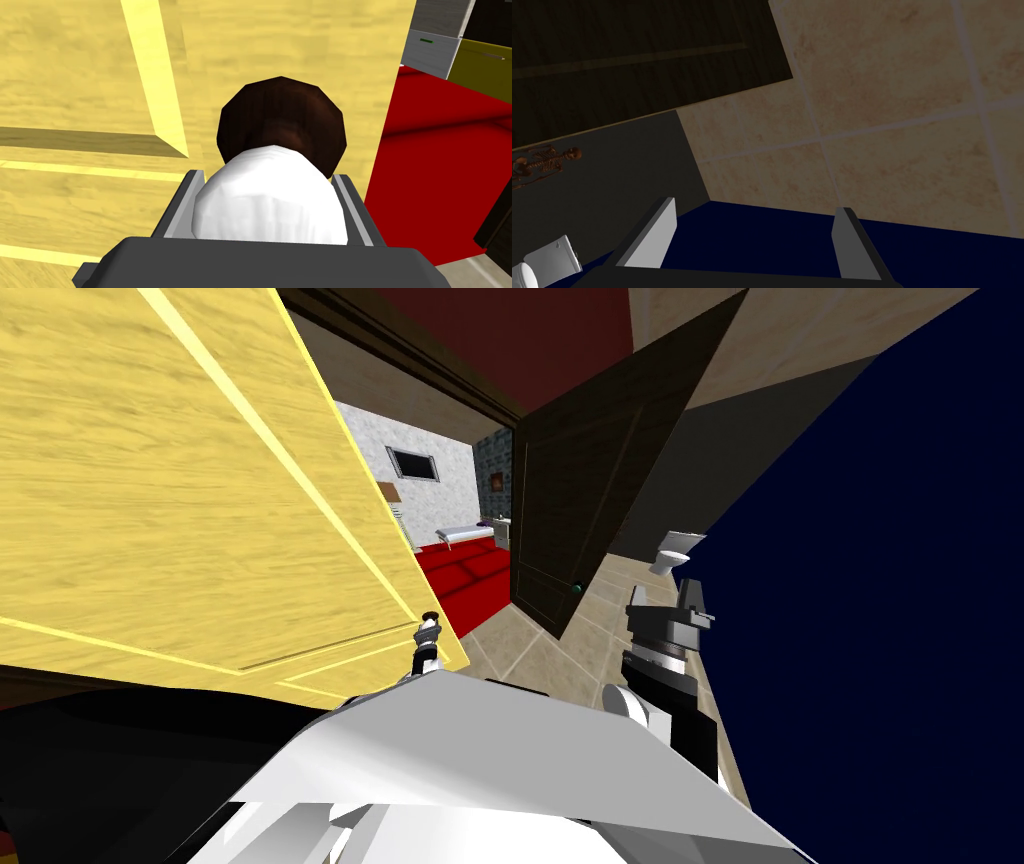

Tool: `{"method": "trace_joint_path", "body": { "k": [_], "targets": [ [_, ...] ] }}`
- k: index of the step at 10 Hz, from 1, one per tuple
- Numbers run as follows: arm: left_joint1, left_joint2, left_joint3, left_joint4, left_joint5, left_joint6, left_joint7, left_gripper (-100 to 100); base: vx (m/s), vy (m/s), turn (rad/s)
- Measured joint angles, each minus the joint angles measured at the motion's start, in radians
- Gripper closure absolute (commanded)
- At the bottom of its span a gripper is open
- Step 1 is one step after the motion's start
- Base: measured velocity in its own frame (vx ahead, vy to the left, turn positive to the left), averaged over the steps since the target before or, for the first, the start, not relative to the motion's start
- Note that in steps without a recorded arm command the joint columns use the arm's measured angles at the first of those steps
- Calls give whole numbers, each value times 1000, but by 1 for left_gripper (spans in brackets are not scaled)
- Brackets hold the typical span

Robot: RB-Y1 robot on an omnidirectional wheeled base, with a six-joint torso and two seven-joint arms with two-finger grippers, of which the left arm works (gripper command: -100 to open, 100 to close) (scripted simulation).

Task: Pull the door open

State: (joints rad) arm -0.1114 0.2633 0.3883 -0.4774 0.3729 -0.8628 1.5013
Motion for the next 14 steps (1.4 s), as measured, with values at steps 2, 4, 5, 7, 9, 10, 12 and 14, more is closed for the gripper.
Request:
{"method": "trace_joint_path", "body": {
  "k": [2,4,5,7,9,10,12,14],
  "targets": [
    [1,-1,0,1,0,1,0,100,-66,11,-31],
    [-2,4,-19,-1,-13,0,19,100,-206,37,-81],
    [6,-4,-28,-22,-19,7,20,100,-225,14,-87],
    [7,-5,-52,-26,-36,12,37,100,-202,4,-64],
    [14,-10,-76,-44,-52,21,54,100,-215,27,-74],
    [-2,-6,-89,-19,-61,10,68,100,-169,28,-80],
    [-5,-3,-112,-18,-77,8,90,100,-177,14,-62],
    [-12,-1,-130,-6,-89,-5,109,100,-145,28,-44]
  ]
}}
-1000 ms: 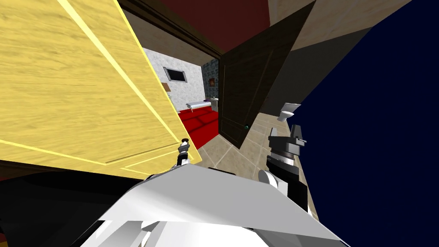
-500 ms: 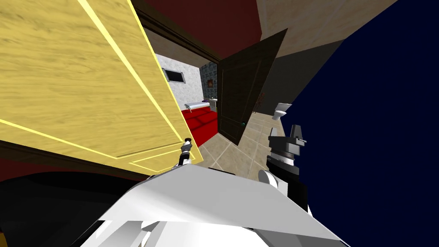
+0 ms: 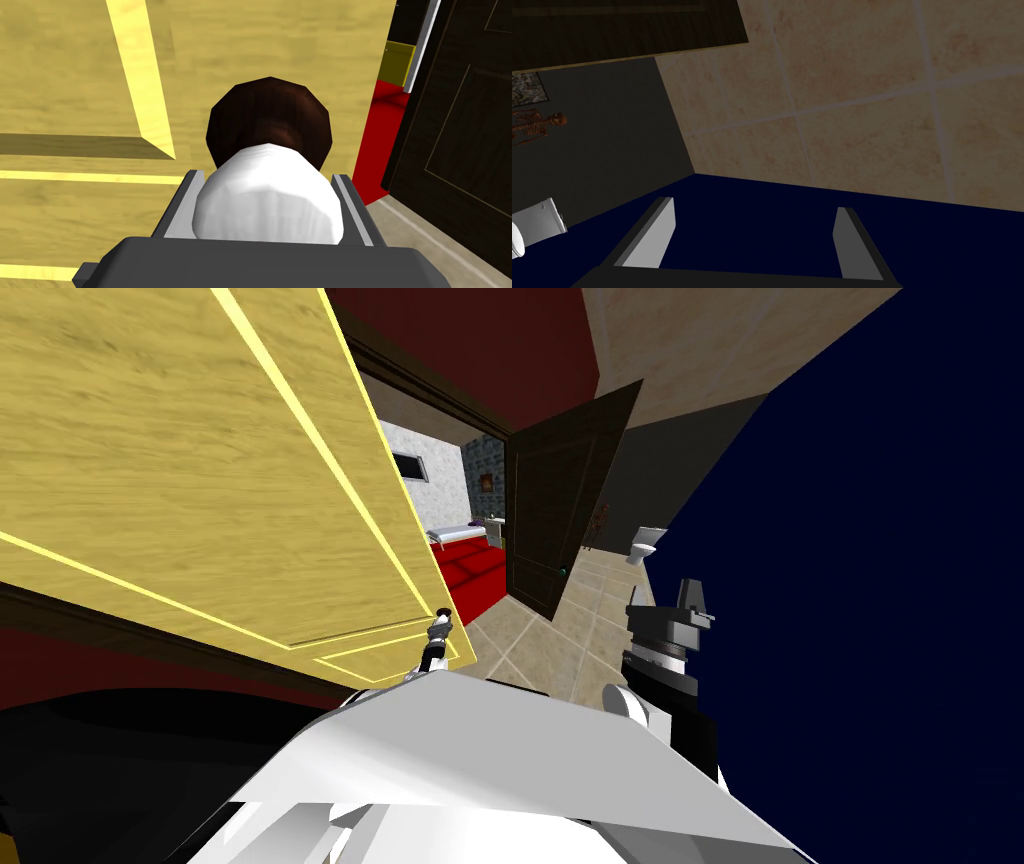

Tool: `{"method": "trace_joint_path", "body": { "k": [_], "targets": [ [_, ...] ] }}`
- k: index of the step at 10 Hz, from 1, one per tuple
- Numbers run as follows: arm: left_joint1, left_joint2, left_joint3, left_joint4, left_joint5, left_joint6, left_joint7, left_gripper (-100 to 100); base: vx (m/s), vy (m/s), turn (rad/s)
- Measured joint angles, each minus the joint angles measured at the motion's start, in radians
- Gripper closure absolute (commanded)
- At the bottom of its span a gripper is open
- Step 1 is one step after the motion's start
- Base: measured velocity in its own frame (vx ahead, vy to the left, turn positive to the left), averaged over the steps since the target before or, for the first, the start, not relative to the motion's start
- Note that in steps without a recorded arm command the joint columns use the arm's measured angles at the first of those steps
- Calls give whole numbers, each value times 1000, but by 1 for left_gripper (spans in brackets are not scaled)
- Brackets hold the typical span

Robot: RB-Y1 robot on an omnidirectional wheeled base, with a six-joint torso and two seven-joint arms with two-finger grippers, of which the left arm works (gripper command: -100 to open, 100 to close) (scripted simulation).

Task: Pull the door open

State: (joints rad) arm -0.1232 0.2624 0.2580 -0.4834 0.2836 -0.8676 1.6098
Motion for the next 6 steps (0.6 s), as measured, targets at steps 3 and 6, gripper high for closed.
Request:
{"method": "trace_joint_path", "body": {
  "k": [3,6],
  "targets": [
    [8,-2,-20,-23,-13,15,14,100,-131,11,-54],
    [12,3,-47,-36,-33,13,37,100,-231,22,-67]
  ]
}}
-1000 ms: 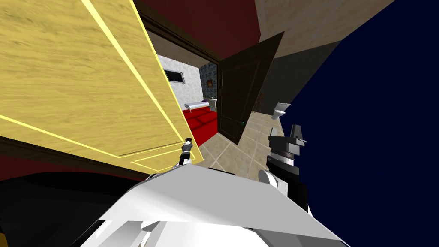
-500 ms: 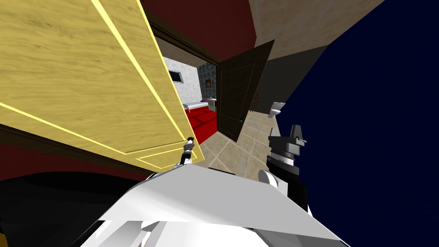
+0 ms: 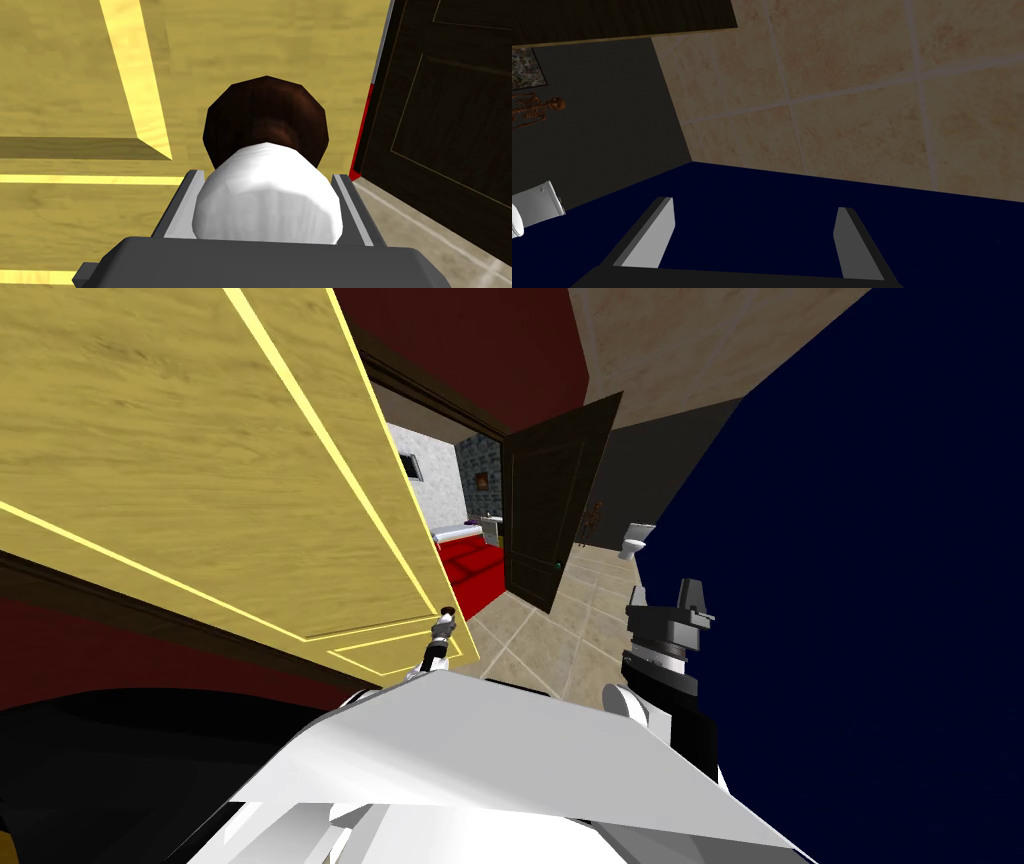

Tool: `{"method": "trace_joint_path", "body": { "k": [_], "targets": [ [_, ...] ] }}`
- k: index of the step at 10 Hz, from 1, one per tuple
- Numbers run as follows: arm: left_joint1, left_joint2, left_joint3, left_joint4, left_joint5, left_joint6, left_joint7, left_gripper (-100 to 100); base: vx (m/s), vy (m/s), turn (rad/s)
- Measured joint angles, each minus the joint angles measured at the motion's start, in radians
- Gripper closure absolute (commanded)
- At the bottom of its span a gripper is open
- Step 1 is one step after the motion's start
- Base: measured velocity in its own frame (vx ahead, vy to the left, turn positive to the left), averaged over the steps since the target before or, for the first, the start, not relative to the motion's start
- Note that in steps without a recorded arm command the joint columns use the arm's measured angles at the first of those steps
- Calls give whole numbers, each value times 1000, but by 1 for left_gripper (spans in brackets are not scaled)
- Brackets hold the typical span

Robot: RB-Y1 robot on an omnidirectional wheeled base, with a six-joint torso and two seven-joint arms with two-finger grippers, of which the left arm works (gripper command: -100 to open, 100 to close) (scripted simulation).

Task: Pull the door open

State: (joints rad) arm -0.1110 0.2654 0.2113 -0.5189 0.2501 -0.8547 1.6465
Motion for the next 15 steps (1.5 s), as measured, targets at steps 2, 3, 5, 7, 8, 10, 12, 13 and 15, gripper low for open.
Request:
{"method": "trace_joint_path", "body": {
  "k": [2,3,5,7,8,10,12,13,15],
  "targets": [
    [2,7,-25,2,-19,-5,23,100,-225,-3,-62],
    [2,10,-38,10,-29,-13,35,100,-198,20,-52],
    [3,13,-57,11,-43,-16,54,100,-181,12,-41],
    [11,18,-74,-9,-56,-14,69,100,-138,6,-36],
    [14,16,-77,-8,-58,-11,71,100,-151,13,-49],
    [14,25,-92,-6,-71,-22,89,100,-179,23,-48],
    [26,30,-112,-17,-87,-25,108,100,-160,44,-56],
    [36,33,-123,-33,-95,-23,119,100,-185,12,-48],
    [36,45,-142,-27,-112,-39,142,100,-189,25,-36]
  ]
}}
